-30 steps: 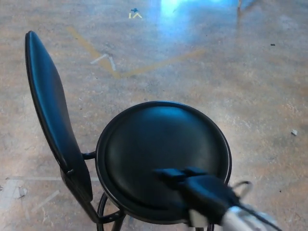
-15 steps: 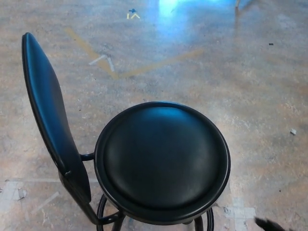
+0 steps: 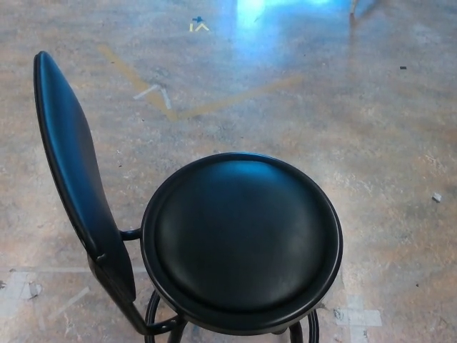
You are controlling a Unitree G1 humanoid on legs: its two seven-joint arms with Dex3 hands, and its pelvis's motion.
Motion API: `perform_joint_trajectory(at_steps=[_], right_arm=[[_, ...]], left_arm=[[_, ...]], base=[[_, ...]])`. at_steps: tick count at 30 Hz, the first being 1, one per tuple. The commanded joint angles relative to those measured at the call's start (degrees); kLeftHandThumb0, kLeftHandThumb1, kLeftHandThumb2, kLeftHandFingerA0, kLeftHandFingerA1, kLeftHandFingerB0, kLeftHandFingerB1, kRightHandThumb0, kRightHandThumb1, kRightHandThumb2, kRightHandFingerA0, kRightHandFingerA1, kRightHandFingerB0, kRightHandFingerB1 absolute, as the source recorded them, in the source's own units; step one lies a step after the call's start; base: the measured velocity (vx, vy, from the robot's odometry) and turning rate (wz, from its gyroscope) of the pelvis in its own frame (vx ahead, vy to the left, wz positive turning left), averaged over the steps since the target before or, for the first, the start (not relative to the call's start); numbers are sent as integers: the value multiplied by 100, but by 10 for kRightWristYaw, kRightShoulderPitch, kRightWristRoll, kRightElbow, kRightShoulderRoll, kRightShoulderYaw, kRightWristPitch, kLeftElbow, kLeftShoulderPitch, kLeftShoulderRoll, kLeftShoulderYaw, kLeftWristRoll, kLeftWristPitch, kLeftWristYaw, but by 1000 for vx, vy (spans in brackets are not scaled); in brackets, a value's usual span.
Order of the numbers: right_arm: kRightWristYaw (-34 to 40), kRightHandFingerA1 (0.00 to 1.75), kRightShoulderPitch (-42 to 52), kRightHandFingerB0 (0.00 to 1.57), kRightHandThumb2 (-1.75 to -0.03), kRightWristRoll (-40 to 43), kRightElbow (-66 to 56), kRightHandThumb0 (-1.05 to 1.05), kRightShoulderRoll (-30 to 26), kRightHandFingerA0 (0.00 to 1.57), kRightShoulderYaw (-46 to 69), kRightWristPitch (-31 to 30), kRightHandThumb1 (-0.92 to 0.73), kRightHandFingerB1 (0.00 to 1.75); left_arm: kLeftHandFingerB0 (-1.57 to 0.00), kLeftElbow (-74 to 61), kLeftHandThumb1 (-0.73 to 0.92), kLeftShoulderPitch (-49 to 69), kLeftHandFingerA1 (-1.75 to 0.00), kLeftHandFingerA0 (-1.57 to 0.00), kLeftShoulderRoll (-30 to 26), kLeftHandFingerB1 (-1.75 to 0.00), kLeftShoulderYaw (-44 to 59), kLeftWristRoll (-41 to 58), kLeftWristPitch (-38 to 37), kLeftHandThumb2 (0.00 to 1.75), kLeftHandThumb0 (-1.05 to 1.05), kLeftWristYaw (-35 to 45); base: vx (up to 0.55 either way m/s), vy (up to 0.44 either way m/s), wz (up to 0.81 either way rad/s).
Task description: Use the right hand to rotate the back of the chair to its left.
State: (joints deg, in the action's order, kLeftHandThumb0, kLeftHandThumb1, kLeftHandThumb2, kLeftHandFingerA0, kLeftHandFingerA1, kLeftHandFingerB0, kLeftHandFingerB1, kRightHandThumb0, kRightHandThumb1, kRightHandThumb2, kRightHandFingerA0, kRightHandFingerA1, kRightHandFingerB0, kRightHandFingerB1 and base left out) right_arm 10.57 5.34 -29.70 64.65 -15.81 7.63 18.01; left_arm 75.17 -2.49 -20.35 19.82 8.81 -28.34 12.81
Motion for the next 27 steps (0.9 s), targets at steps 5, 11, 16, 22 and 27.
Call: perform_joint_trajectory(at_steps=[5,11,16,22,27], right_arm=[[-29,37,-19,0,-91,145,93,-58,29,0,107,53,-61,30],[-50,32,-18,0,-92,163,99,-58,21,0,121,65,-61,29],[-49,32,-20,0,-91,177,101,-60,21,0,119,70,-59,28],[-60,29,-27,1,-87,200,104,-58,23,1,119,63,-56,25],[-59,29,-28,0,-88,203,105,-58,21,0,107,63,-56,24]], left_arm=[[-36,16,54,8,-49,-32,7,-46,-8,-16,67,94,-84,-20],[-39,19,53,13,-49,-31,10,-48,-3,-15,89,93,-83,-28],[-44,18,50,13,-46,-29,12,-48,7,-11,100,89,-82,-21],[-42,17,43,7,-46,-20,11,-51,8,-15,110,87,-71,-25],[-41,16,47,6,-42,-33,11,-37,12,-13,113,62,-77,-25]], base=[[0,0,0],[0,0,0],[0,0,0],[0,0,0],[0,0,0]])
